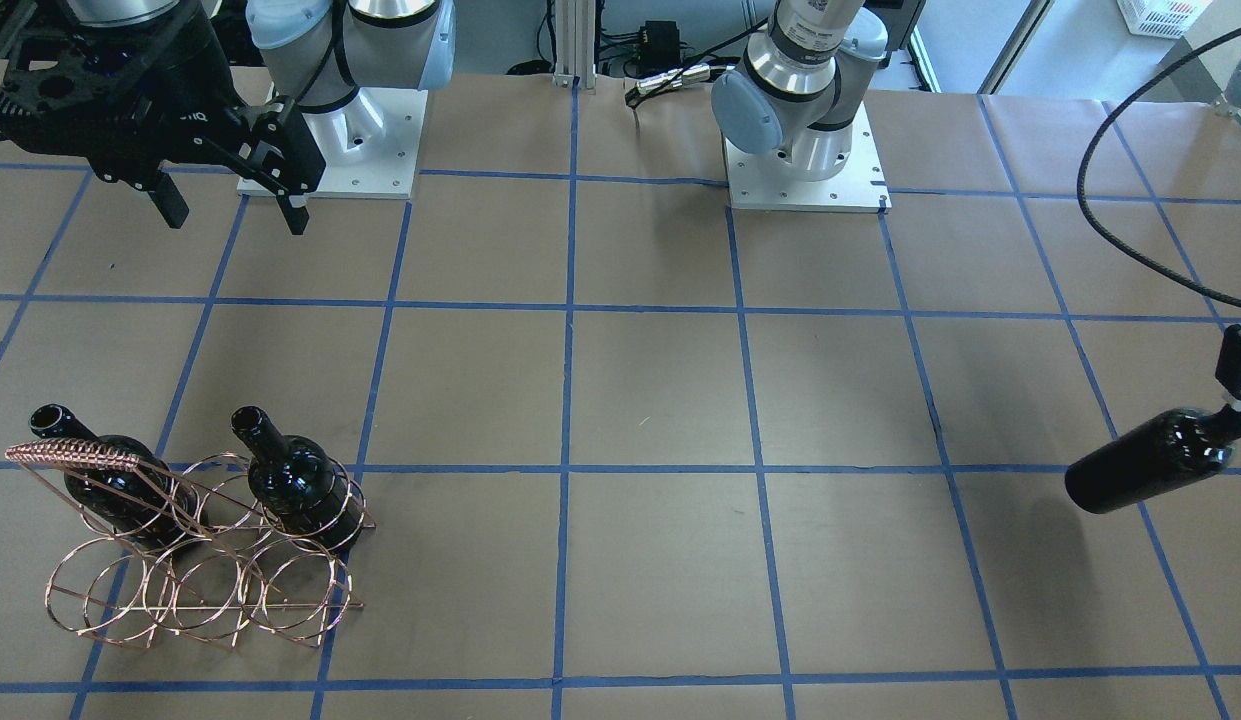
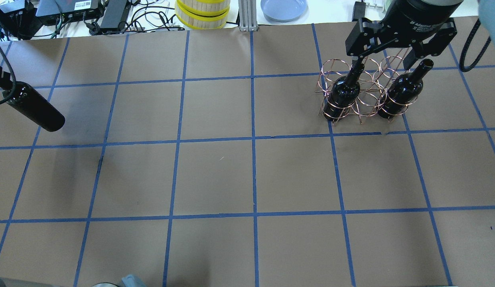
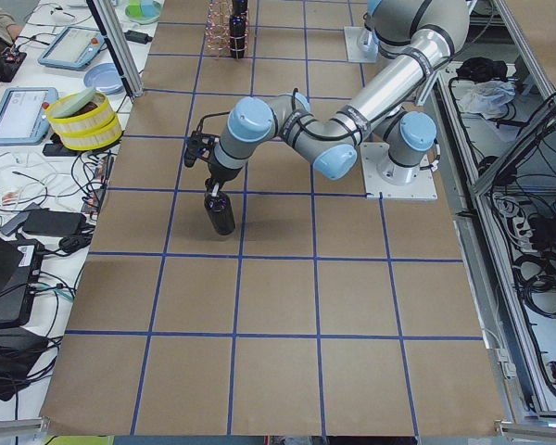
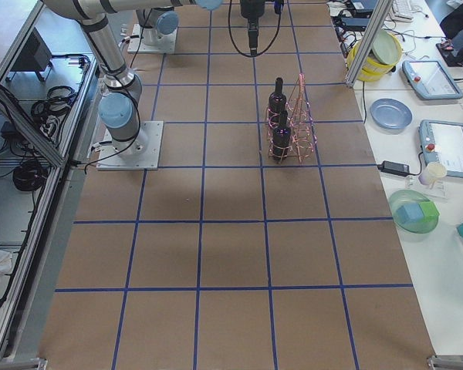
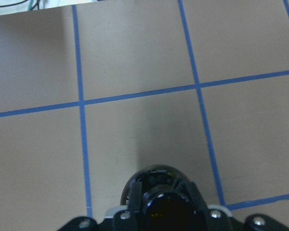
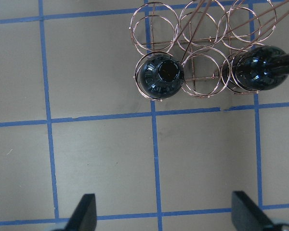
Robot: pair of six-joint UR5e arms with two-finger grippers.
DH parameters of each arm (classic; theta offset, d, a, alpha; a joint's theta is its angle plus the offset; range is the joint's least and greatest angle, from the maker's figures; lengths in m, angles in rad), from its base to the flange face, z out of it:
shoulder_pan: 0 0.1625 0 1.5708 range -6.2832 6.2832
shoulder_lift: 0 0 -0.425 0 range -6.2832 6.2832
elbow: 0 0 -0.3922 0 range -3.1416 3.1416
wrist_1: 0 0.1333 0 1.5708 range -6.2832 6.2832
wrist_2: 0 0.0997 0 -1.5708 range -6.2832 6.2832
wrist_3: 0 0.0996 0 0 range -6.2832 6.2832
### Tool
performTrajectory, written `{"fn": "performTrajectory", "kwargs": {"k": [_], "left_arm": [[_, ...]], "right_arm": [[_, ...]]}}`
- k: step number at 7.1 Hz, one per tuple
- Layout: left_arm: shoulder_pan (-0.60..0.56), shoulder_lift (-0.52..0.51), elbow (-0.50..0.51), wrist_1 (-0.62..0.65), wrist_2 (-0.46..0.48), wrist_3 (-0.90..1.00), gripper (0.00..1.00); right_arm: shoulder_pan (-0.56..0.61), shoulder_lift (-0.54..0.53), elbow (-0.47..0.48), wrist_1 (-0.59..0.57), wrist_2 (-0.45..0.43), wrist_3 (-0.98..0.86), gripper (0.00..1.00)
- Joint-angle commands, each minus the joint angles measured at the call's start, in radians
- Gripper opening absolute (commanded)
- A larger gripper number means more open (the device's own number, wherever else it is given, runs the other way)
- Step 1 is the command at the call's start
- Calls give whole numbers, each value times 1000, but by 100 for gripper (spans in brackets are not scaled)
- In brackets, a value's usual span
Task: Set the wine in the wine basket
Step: 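Lift the bottle with the left gripper and carry it toward table center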
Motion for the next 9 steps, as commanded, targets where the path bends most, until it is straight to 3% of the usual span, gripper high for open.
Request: {"fn": "performTrajectory", "kwargs": {"k": [1, 4, 5, 7, 9], "left_arm": [[-165, 111, -65, -67, 36, -185, 0], [-424, 226, -186, -64, 89, -525, 0], [-542, 224, -195, -55, 155, -689, 0], [-766, 225, -200, -38, 269, -869, 0], [-912, 242, -251, -40, 313, -942, 0]], "right_arm": [[0, 0, 0, -1, 3, -1, 100], [0, 0, 0, 1, 3, -1, 100], [1, 0, 0, 1, 2, -1, 100], [2, 0, 0, 1, 3, 1, 100], [1, 0, 0, 1, 3, -1, 100]]}}
